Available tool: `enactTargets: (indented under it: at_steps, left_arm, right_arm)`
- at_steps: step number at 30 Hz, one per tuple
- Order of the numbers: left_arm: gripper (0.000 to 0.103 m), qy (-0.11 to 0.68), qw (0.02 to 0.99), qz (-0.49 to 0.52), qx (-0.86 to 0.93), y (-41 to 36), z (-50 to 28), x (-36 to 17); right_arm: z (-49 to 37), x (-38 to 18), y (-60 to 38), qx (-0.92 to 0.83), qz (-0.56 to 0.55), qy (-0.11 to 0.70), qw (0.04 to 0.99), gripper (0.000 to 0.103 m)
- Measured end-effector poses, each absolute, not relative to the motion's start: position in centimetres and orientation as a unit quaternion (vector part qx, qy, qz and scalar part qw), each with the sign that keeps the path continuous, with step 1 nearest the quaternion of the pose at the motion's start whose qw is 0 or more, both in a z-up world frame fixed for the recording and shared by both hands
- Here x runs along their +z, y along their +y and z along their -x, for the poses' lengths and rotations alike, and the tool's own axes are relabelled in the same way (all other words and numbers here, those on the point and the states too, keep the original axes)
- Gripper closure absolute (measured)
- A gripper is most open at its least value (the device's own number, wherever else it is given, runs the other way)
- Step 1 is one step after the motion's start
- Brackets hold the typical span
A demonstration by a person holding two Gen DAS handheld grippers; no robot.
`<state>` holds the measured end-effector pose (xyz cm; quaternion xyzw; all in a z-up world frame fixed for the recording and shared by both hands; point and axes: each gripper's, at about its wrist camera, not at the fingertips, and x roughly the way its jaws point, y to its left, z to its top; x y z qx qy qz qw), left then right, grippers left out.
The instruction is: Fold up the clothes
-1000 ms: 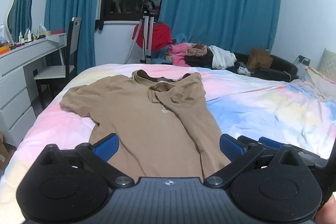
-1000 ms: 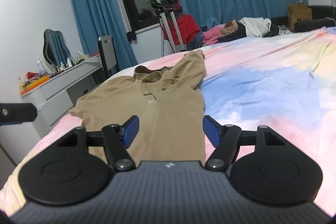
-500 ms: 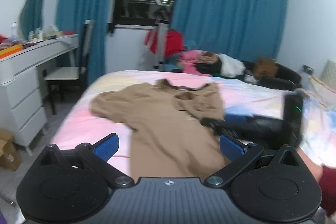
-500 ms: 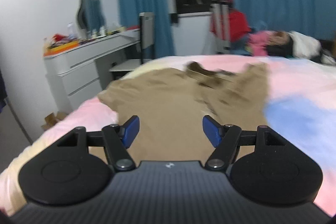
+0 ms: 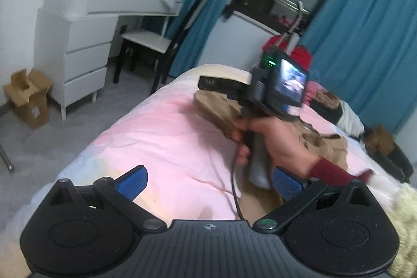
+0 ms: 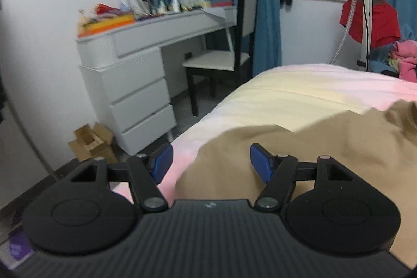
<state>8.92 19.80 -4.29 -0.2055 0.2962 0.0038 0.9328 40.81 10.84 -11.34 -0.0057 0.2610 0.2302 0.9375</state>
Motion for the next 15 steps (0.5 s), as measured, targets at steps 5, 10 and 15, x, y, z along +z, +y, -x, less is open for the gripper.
enactTargets:
  at_steps: [5, 10, 15]
  left_arm:
    - [0.000, 0.317, 0.925, 0.210, 0.017, 20.5, -10.3, -5.9]
    - [0.000, 0.322, 0.926, 0.196, 0.014, 19.1, -10.4, -6.2]
    - [0.000, 0.315, 0.931, 0.182, 0.007, 17.6, -9.9, -5.8]
  right_arm:
    - [-44.3, -13.7, 13.2, 0.163, 0.049, 0.292, 0.941, 0.066]
    - [-43.6, -12.0, 10.5, 0.146, 0.019, 0.265, 0.953, 0.096]
    - [-42.0, -6.9, 3.7, 0.140, -0.045, 0.213, 0.966, 0.096]
